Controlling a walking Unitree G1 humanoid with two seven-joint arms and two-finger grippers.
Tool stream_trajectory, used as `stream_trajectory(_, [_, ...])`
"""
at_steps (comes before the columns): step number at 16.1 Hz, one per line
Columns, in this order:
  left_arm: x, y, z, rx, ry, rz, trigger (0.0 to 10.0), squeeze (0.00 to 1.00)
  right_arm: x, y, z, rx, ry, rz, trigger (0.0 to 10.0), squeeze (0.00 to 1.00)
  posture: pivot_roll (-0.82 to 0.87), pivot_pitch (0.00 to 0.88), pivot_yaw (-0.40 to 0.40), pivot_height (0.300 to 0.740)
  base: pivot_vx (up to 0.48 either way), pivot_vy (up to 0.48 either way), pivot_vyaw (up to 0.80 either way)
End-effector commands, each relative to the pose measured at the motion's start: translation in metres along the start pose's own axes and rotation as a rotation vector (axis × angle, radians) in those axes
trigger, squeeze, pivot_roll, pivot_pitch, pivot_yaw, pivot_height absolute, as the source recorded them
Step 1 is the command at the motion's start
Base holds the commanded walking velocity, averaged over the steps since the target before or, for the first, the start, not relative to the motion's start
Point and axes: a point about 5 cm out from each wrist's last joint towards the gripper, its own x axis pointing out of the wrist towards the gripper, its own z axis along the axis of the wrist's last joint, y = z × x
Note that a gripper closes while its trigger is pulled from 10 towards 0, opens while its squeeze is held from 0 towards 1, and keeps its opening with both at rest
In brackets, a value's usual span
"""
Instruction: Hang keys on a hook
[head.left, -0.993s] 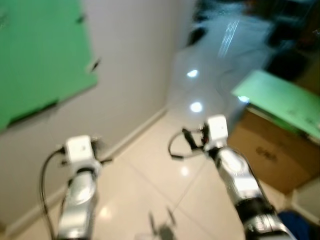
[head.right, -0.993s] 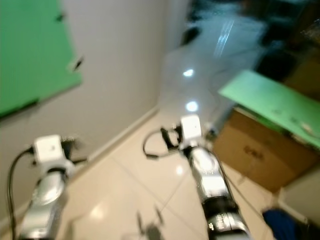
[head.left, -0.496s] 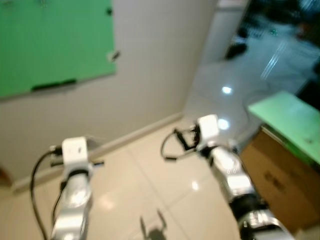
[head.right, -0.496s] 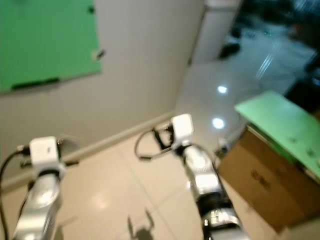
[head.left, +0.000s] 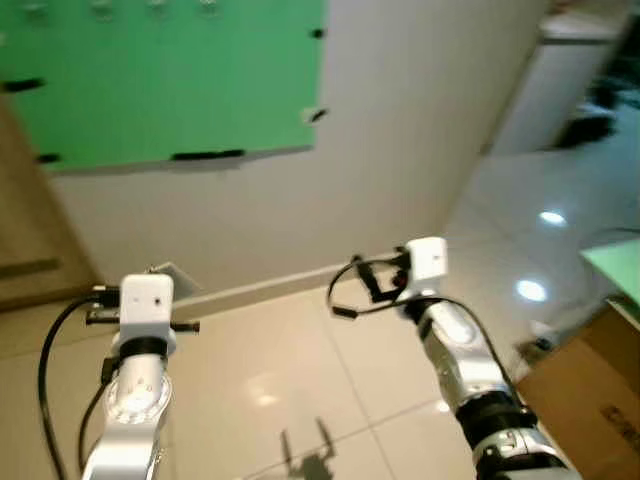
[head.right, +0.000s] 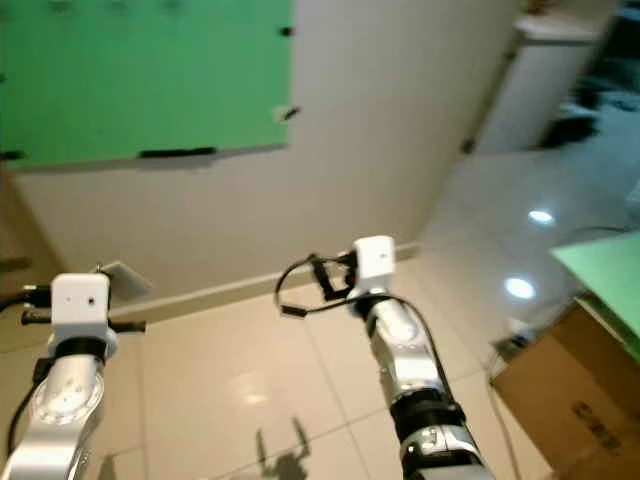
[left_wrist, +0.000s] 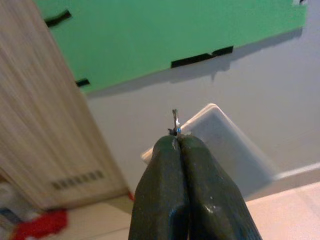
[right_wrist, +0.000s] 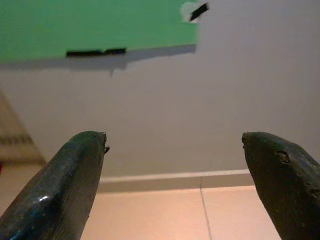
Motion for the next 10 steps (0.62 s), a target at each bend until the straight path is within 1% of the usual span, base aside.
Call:
stream_trajectory(1, [-0.003, 0.002, 0.006, 0.049, -0.024, -0.035, 10.0, 0.0, -0.008, -0.018, 0.003, 0.031, -0.037, -0.086, 10.0, 0.0, 0.1, 0.0, -0.083, 0.74, 0.0, 0.0, 0.6])
stream_trajectory(2, [-0.007, 0.004, 0.012, 0.101, -0.05, -0.062, 10.0, 0.0, -0.016, -0.026, 0.001, 0.045, -0.054, -0.144, 10.0, 0.0, 0.1, 0.0, -0.065, 0.74, 0.0, 0.0, 0.6])
stream_trajectory(3, [-0.006, 0.003, 0.017, 0.106, -0.068, -0.078, 10.0, 0.0, -0.019, -0.031, -0.001, 0.095, -0.067, -0.194, 10.0, 0.0, 0.1, 0.0, -0.053, 0.74, 0.0, 0.0, 0.6])
stream_trajectory(5, [-0.002, -0.007, 0.026, 0.091, -0.093, -0.114, 10.0, 0.0, -0.02, -0.041, -0.004, 0.26, -0.087, -0.322, 10.0, 0.0, 0.1, 0.0, -0.047, 0.74, 0.0, 0.0, 0.61])
stream_trajectory(6, [-0.002, -0.009, 0.027, 0.091, -0.097, -0.12, 10.0, 0.0, -0.019, -0.042, -0.004, 0.286, -0.085, -0.338, 10.0, 0.0, 0.1, 0.0, -0.047, 0.74, 0.0, 0.0, 0.61])
stream_trajectory(7, [0.003, -0.01, 0.029, 0.061, -0.091, -0.112, 10.0, 0.0, -0.016, -0.042, -0.008, 0.188, -0.003, -0.381, 10.0, 0.0, 0.09, 0.0, -0.053, 0.74, 0.0, 0.0, 0.0])
stream_trajectory(8, [0.006, -0.011, 0.029, 0.037, -0.081, -0.105, 10.0, 0.0, -0.013, -0.042, -0.008, -0.016, 0.064, -0.395, 10.0, 0.0, 0.08, 0.0, -0.055, 0.74, 0.0, 0.0, 0.0])
stream_trajectory(9, [0.011, -0.012, 0.028, 0.033, -0.075, -0.098, 10.0, 0.0, -0.012, -0.042, 0.0, -0.266, 0.06, -0.397, 10.0, 0.0, 0.07, 0.0, -0.058, 0.74, 0.0, 0.0, 0.0])
stream_trajectory(10, [0.015, -0.013, 0.027, 0.018, -0.067, -0.098, 10.0, 0.0, -0.015, -0.05, 0.003, -0.336, 0.061, -0.463, 10.0, 0.0, 0.07, 0.0, -0.062, 0.74, 0.0, 0.0, 0.0])
